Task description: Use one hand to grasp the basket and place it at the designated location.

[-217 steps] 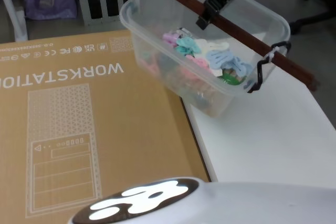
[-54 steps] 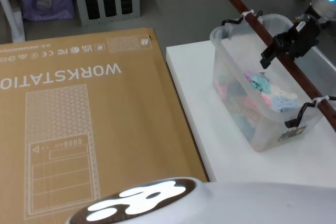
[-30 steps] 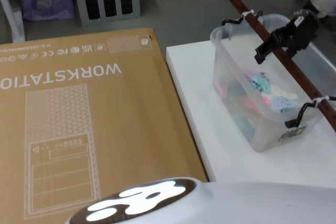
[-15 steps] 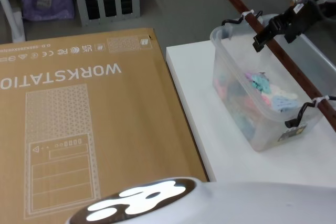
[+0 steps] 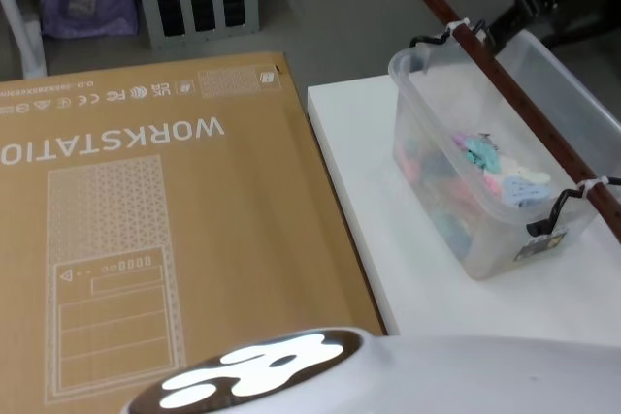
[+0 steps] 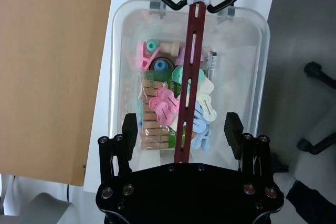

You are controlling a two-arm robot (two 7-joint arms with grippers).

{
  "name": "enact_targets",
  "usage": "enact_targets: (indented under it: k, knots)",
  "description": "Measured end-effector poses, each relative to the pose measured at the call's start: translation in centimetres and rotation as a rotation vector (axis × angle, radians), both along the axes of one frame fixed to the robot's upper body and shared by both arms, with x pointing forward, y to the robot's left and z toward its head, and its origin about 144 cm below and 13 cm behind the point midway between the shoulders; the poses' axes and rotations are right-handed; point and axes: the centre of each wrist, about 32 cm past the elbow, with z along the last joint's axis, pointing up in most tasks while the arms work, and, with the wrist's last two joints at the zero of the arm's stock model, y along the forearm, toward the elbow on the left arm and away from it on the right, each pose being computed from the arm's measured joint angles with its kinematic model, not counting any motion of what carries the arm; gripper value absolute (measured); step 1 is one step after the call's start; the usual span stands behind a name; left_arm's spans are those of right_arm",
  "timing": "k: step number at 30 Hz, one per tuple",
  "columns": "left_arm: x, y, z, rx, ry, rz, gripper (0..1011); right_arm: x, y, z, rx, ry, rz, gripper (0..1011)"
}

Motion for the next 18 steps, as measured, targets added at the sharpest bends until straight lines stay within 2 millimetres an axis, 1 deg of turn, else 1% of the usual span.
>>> enact_targets:
  k: [4, 7, 18]
  knots:
    - [0.00, -0.01, 0.00, 0.000, 0.000, 0.000, 0, -0.90, 0.34, 0.83, -0.012, -0.026, -0.004, 1000]
    - [0.00, 0.00, 0.00, 0.000, 0.000, 0.000, 0, -1.08, 0.42, 0.99, -0.013, -0.023, -0.010, 1000]
    - [0.00, 0.00, 0.00, 0.000, 0.000, 0.000, 0, -0.96, 0.36, 0.88, -0.012, -0.022, -0.010, 1000]
